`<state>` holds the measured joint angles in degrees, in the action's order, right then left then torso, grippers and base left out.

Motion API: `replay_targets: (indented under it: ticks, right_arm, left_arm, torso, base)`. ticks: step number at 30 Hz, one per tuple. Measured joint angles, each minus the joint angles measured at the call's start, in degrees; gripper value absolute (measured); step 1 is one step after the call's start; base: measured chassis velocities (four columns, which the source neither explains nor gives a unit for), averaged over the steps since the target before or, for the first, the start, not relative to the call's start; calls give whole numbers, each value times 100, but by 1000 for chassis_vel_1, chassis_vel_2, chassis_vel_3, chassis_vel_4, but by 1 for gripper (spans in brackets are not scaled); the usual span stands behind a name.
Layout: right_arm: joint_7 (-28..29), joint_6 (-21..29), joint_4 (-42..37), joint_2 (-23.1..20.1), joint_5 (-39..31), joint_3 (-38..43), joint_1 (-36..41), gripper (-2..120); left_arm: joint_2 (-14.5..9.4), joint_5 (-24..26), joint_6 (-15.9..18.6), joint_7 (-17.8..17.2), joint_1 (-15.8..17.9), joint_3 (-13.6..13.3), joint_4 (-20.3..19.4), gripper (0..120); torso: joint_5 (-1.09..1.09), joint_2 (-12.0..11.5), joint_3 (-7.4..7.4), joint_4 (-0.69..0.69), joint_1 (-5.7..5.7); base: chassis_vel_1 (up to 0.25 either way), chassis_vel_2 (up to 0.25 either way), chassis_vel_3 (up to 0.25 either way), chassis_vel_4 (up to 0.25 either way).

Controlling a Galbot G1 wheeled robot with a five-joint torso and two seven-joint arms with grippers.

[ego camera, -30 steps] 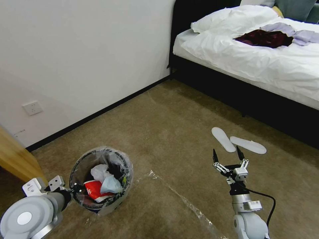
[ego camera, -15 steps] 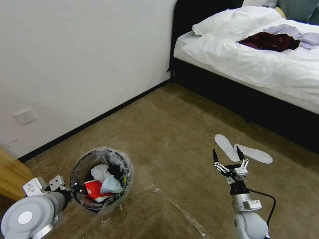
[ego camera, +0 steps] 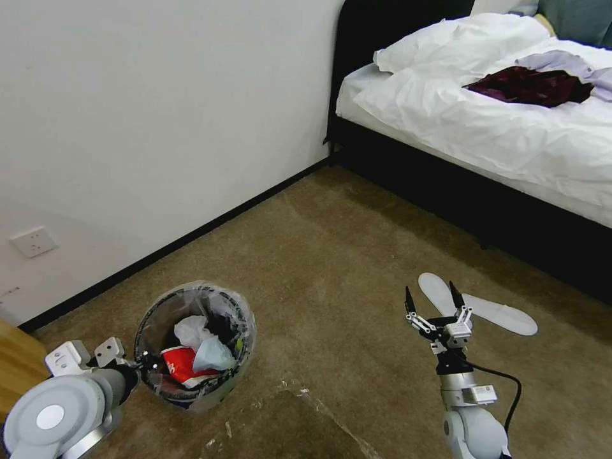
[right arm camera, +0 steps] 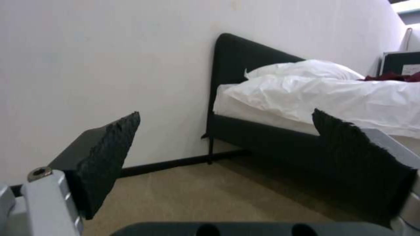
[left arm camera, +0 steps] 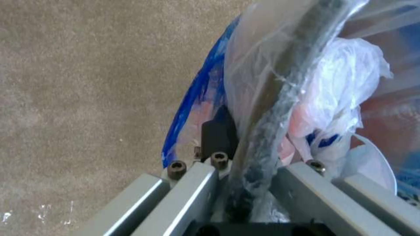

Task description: Pick up the trash bin and place the garbage on the floor into it.

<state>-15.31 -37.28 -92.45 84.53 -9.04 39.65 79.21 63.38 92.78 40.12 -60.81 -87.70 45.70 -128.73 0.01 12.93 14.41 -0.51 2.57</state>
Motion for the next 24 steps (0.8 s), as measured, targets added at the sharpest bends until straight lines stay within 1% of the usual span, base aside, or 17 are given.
replay_targets:
  ticks: [24]
  right_arm:
    - [-65,-25,82,-34,-180,129,-47,100]
  left_arm:
    - [38,15,0,0,1,5,0,0]
  torso:
    - [0,0,0,0,0]
  base:
    - [0,0,0,0]
